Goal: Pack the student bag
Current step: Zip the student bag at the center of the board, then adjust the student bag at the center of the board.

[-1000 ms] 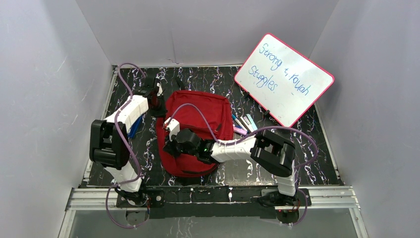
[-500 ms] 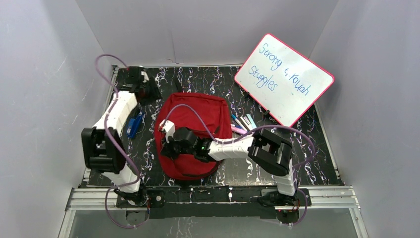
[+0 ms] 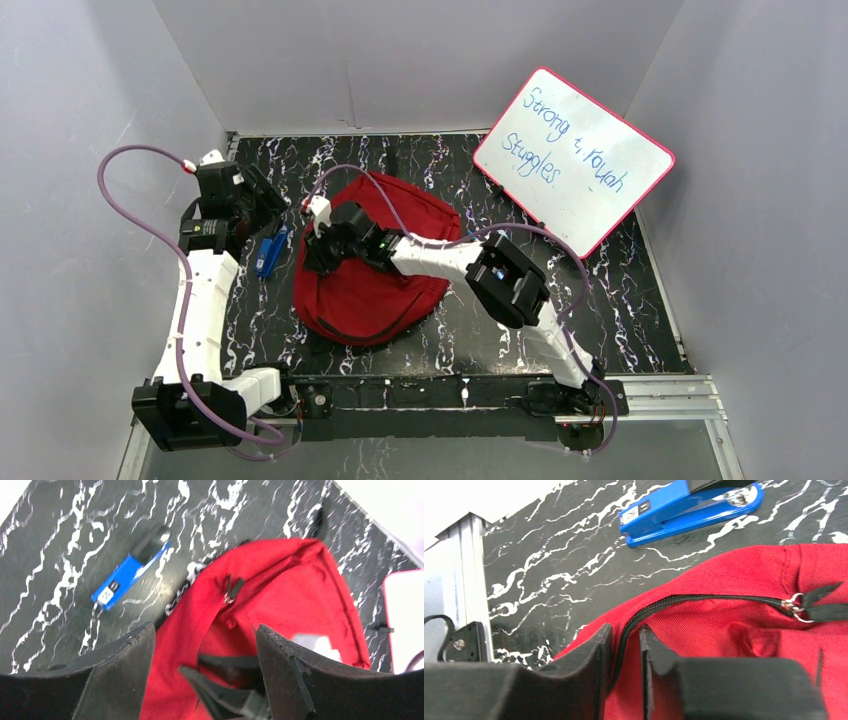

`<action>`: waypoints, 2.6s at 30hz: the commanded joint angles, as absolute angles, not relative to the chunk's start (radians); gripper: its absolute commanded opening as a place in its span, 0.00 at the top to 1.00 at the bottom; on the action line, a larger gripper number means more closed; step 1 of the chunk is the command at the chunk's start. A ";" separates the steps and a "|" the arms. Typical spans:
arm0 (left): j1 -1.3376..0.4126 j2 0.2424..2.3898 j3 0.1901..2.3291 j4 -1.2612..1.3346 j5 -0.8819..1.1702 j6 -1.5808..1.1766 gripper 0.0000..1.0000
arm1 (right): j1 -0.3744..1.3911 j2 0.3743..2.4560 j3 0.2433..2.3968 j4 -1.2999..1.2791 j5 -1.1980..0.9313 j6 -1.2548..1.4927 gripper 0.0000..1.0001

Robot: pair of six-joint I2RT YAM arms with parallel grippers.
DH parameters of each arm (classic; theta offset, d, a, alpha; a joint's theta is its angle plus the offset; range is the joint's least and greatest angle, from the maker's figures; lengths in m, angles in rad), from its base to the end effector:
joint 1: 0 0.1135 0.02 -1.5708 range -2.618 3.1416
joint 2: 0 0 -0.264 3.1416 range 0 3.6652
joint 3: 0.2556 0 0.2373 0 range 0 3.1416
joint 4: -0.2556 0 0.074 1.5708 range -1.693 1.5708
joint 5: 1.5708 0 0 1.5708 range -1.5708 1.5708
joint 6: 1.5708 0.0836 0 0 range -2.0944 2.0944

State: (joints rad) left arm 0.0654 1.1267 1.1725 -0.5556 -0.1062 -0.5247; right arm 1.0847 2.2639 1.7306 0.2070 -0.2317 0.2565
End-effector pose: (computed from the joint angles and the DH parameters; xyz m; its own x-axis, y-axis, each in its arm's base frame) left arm 0.2692 0.0265 0.3457 -0.3427 -0.5216 -0.7813 -0.3801 0.8376 -0.3925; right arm 0.2465 0.5077 0.2017 -0.3889 -0.2076 -0.8976 -0.8927 0.3257 0.3115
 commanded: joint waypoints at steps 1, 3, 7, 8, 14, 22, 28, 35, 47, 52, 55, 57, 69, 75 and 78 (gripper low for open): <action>0.063 1.078 1.119 -0.658 -0.099 -0.566 0.28 | 1.057 2.190 1.793 0.134 -0.246 0.190 0.61; 0.063 1.052 1.097 -0.689 -0.113 -0.594 0.27 | 1.057 2.100 1.717 0.137 -0.210 0.160 0.52; 0.063 1.008 1.049 -0.772 -0.159 -0.669 0.24 | 1.038 1.883 1.493 0.150 -0.030 0.126 0.29; 0.063 0.999 1.031 -0.787 -0.158 -0.688 0.23 | 1.024 1.833 1.449 0.146 0.018 0.117 0.26; 0.059 0.910 0.900 -0.834 -0.069 -0.790 0.21 | 0.869 1.688 1.373 -0.059 0.100 0.062 0.17; 0.045 0.870 0.822 -0.930 -0.070 -0.890 0.19 | 0.677 1.788 1.487 -0.227 0.010 0.002 0.08; 0.043 0.912 0.757 -0.870 0.000 -0.900 0.18 | 0.596 1.953 1.644 -0.296 -0.133 -0.046 0.10; 0.043 0.954 0.660 -0.750 0.063 -0.923 0.28 | 0.545 2.095 1.797 -0.345 -0.227 -0.038 0.24; 0.044 1.138 0.723 -0.626 0.056 -0.849 0.97 | 0.500 2.134 1.819 -0.348 -0.368 0.044 0.81; 0.044 1.276 0.855 -0.607 -0.025 -0.819 1.00 | 0.499 2.043 1.687 -0.296 -0.351 0.057 0.92; 0.046 1.370 0.940 -0.578 -0.070 -0.792 1.00 | 0.499 1.972 1.585 -0.255 -0.314 0.087 1.00; 0.046 1.448 1.001 -0.558 -0.083 -0.763 1.00 | 0.500 1.923 1.516 -0.236 -0.299 0.123 1.00; 0.048 1.748 1.211 -0.532 -0.125 -0.604 1.00 | 0.500 1.643 1.214 -0.117 -0.196 0.282 1.00; 0.048 1.836 1.296 -0.451 -0.050 -0.523 1.00 | 0.499 1.584 1.161 -0.107 -0.173 0.243 0.97; 0.048 1.887 1.368 -0.445 -0.058 -0.485 1.00 | 0.500 1.573 1.153 -0.105 -0.209 0.226 0.98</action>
